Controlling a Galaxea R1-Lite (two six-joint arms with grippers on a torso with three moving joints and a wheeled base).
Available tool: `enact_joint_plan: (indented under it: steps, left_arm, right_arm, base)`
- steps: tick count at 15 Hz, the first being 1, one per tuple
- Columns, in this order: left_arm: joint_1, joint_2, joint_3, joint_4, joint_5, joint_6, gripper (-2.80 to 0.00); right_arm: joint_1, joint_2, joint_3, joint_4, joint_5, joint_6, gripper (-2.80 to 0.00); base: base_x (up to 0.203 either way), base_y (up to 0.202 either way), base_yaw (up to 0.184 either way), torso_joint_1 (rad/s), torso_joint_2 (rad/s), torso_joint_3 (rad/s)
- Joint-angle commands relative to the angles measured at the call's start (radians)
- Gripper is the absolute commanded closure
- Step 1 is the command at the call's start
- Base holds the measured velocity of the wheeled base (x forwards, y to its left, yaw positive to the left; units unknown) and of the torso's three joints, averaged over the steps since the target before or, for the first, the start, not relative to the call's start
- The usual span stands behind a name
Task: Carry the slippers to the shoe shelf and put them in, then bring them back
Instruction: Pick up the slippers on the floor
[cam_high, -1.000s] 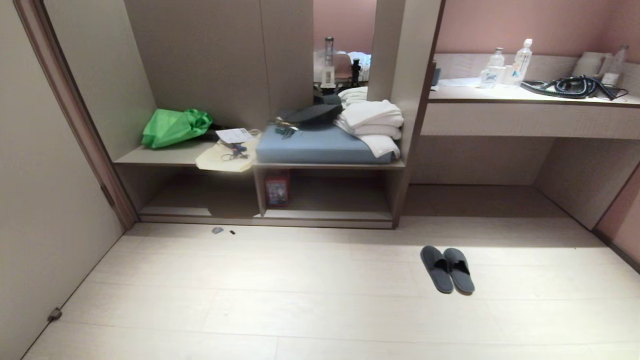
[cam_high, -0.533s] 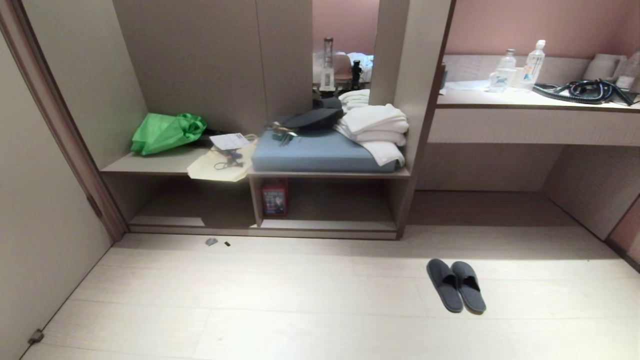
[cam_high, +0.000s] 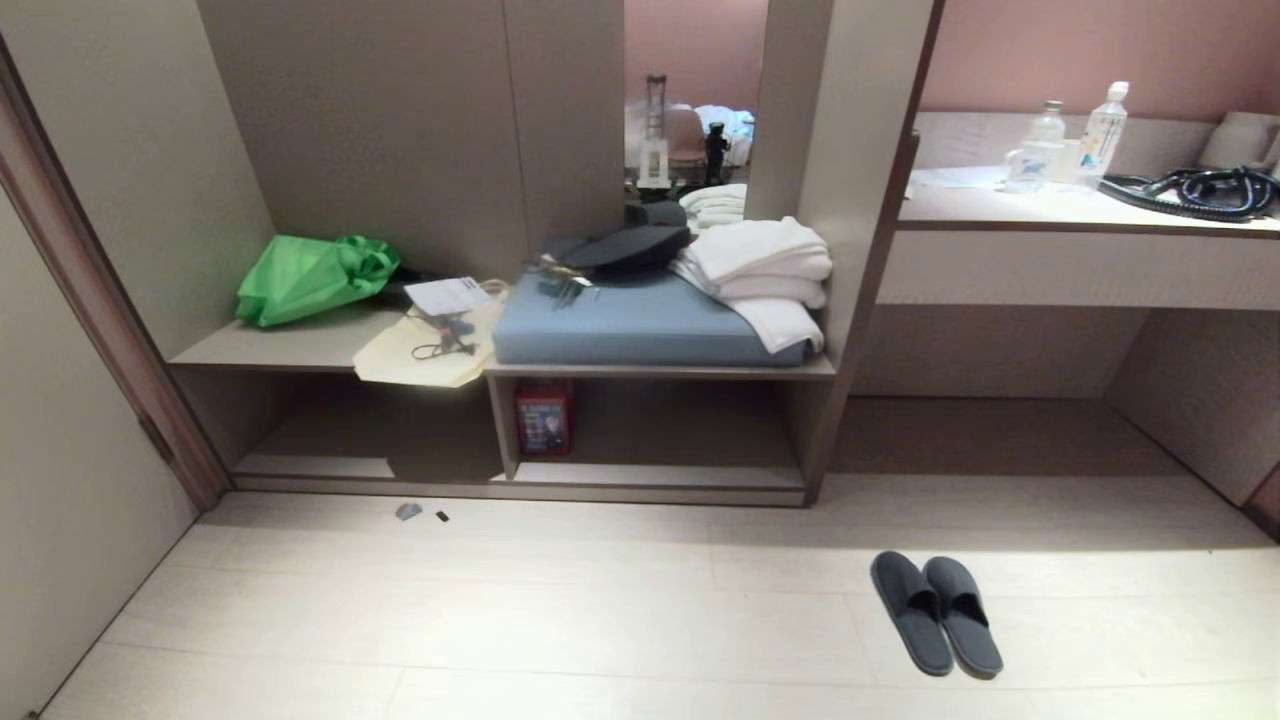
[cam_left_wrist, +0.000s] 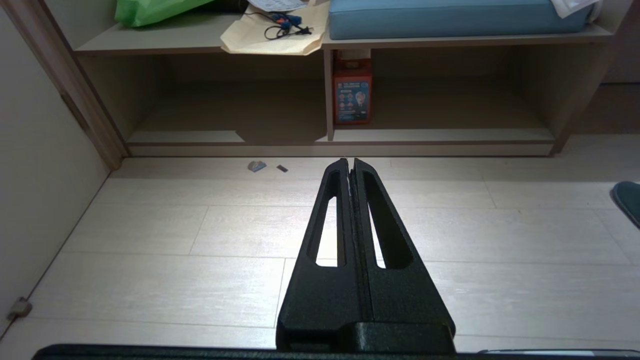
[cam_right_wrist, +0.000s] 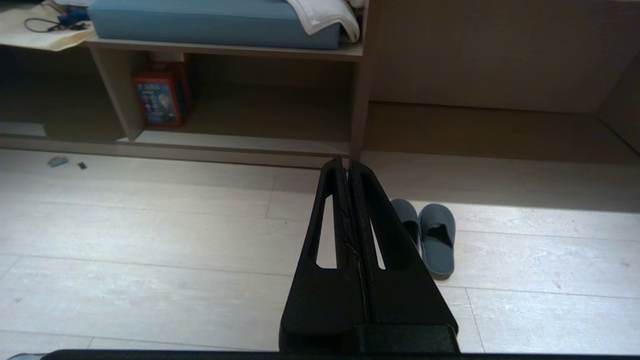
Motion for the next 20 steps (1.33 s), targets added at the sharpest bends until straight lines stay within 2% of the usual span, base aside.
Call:
enact_joint_plan:
  steps: [1, 17, 20]
  left_arm:
    - [0.000, 0.001, 0.000, 0.000, 0.000, 0.000, 0.00]
    - [0.000, 0.001, 0.002, -0.003, 0.000, 0.000, 0.00]
    - [0.000, 0.001, 0.002, -0.002, 0.000, -0.003, 0.00]
  right_arm:
    - [0.000, -0.001, 0.000, 0.000, 0.000, -0.001, 0.00]
    - [0.000, -0.001, 0.000, 0.000, 0.000, -0.002, 0.00]
    - [0.001, -0.001, 0.000, 0.000, 0.000, -0.002, 0.00]
  base:
    - [0.198, 0.000, 0.001, 0.004, 0.00, -0.001]
    - [0.196, 0.000, -0.001, 0.002, 0.00, 0.003]
    - [0.028, 0.000, 0.000, 0.006, 0.00, -0.001]
